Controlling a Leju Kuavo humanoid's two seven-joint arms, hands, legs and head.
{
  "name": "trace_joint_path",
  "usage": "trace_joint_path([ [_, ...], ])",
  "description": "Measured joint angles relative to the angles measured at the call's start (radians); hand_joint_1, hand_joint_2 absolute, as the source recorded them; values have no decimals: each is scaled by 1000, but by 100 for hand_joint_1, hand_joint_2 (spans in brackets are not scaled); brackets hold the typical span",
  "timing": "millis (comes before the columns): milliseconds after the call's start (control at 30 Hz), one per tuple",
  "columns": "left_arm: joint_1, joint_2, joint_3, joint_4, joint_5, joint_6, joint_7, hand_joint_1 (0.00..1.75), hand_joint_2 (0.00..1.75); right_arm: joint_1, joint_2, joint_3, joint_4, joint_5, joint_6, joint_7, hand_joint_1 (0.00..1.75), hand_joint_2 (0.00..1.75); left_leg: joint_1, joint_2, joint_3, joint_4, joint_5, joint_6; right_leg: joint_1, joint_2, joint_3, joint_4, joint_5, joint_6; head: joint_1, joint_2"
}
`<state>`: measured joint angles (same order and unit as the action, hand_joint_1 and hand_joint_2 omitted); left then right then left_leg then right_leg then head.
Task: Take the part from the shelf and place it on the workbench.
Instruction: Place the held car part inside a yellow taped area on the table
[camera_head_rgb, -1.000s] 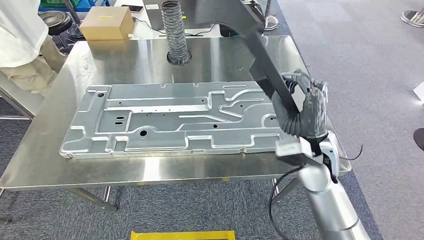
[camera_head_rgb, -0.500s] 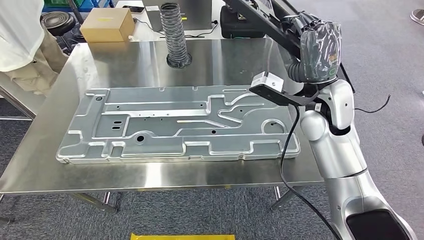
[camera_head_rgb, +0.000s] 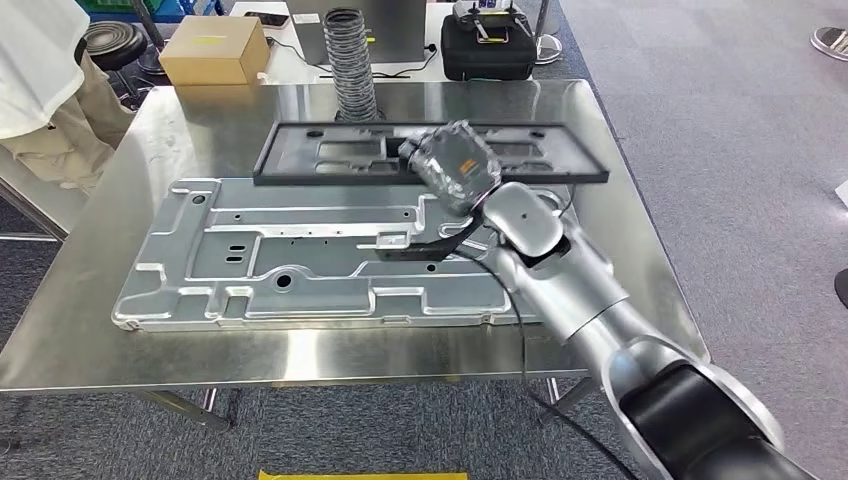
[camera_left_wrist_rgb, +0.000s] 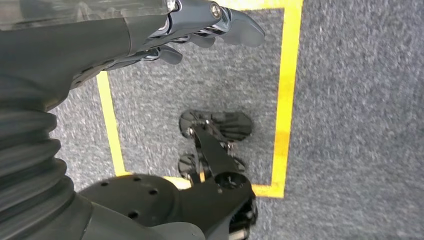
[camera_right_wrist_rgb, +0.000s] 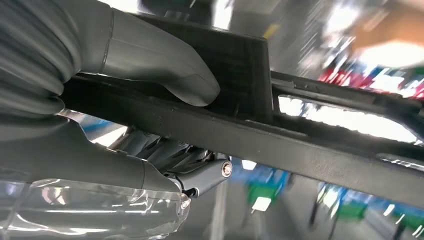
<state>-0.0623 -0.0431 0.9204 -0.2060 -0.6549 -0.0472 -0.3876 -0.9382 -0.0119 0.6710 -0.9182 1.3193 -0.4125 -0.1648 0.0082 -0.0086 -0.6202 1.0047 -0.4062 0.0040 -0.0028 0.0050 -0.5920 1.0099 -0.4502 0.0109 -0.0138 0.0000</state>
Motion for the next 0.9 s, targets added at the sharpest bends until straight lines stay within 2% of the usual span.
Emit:
trace_joint_path([
  [67,-1,0,0,0,-11,-2,-4,0,175,18,29,29,91,-75,-29,-25,175,175,4,0,3,-5,2,10,-2,0,-29,64,-38,9,2,0],
  [133,0,1,-2,0,-24,-4,-11,0,175,36,51,42,174,-141,-34,-51,175,175,4,0,4,-6,1,15,-4,0,-98,202,-99,16,3,0],
  [167,0,1,-3,0,-31,-5,-14,0,175,48,60,48,211,-160,-29,-60,175,175,3,-1,4,-6,0,16,-5,-1,-130,260,-117,18,3,0],
  [200,0,2,-6,0,-37,-6,-17,0,175,61,67,54,244,-171,-21,-68,175,175,3,-2,5,-6,-1,17,-5,0,-149,290,-117,18,4,0],
  [233,0,2,-10,0,-43,-8,-19,0,175,74,74,59,272,-177,-11,-74,175,175,2,-4,6,-5,-2,17,-5,0,-147,277,-98,16,4,0],
  [267,-1,2,-14,0,-48,-10,-20,0,175,83,81,63,296,-181,-2,-80,175,175,1,-6,7,-4,-3,16,-4,0,-127,225,-64,11,4,0],
  [333,-4,2,-22,0,-56,-13,-21,0,175,89,97,68,331,-189,11,-87,175,175,-3,-6,9,-2,-6,11,2,-1,-61,79,4,-4,4,0],
  [367,-6,1,-24,0,-58,-14,-21,0,175,89,106,71,344,-194,16,-89,175,175,-5,-5,9,-1,-8,7,6,-2,-37,28,23,-10,5,0],
  [400,-9,1,-26,0,-60,-15,-22,0,175,87,116,73,356,-198,22,-90,175,175,-6,-3,10,0,-10,3,8,-3,-25,1,29,-15,4,0],
  [467,-12,1,-27,0,-62,-16,-24,0,175,86,135,77,376,-206,31,-91,175,175,-7,-1,15,-3,-12,-8,10,-3,-20,-6,28,-22,5,0],
  [533,-12,2,-27,0,-61,-17,-29,0,175,86,153,80,392,-213,35,-92,87,87,-6,1,13,16,-29,-19,5,-3,-8,-19,33,-30,3,0],
  [600,-9,3,-27,0,-58,-17,-35,0,175,88,169,81,409,-223,31,-94,0,0,-2,2,-23,107,-84,-29,0,-5,2,-29,36,-37,0,0],
  [667,-4,2,-27,0,-56,-9,-38,0,175,101,181,81,427,-239,23,-99,0,0,4,2,-83,239,-144,-37,0,-6,2,-29,35,-40,-1,0],
  [700,-1,2,-26,0,-55,-2,-39,0,175,109,185,80,434,-249,16,-105,0,0,6,2,-101,275,-153,-41,0,-5,2,-28,35,-40,-1,0],
  [733,1,2,-25,0,-54,7,-41,0,175,116,189,78,440,-261,8,-113,0,0,7,3,-99,274,-143,-43,-1,-5,1,-27,34,-39,-1,0],
  [767,3,3,-24,0,-53,15,-43,0,175,121,193,74,445,-278,0,-125,0,0,10,3,-78,232,-115,-45,-2,-4,1,-24,33,-37,-1,0],
  [833,3,3,-22,0,-48,30,-51,0,175,123,203,53,448,-339,-8,-166,0,0,13,4,-5,91,-55,-44,-1,-3,0,-15,27,-29,-2,0],
  [867,2,4,-21,0,-46,35,-54,0,175,123,209,37,448,-376,-7,-191,0,0,13,4,22,38,-38,-40,1,-1,-2,-10,24,-24,-1,0],
  [900,1,4,-20,0,-44,37,-56,0,175,123,216,19,446,-408,-4,-213,0,0,12,3,36,10,-33,-34,3,0,-3,-7,22,-19,-1,0],
])
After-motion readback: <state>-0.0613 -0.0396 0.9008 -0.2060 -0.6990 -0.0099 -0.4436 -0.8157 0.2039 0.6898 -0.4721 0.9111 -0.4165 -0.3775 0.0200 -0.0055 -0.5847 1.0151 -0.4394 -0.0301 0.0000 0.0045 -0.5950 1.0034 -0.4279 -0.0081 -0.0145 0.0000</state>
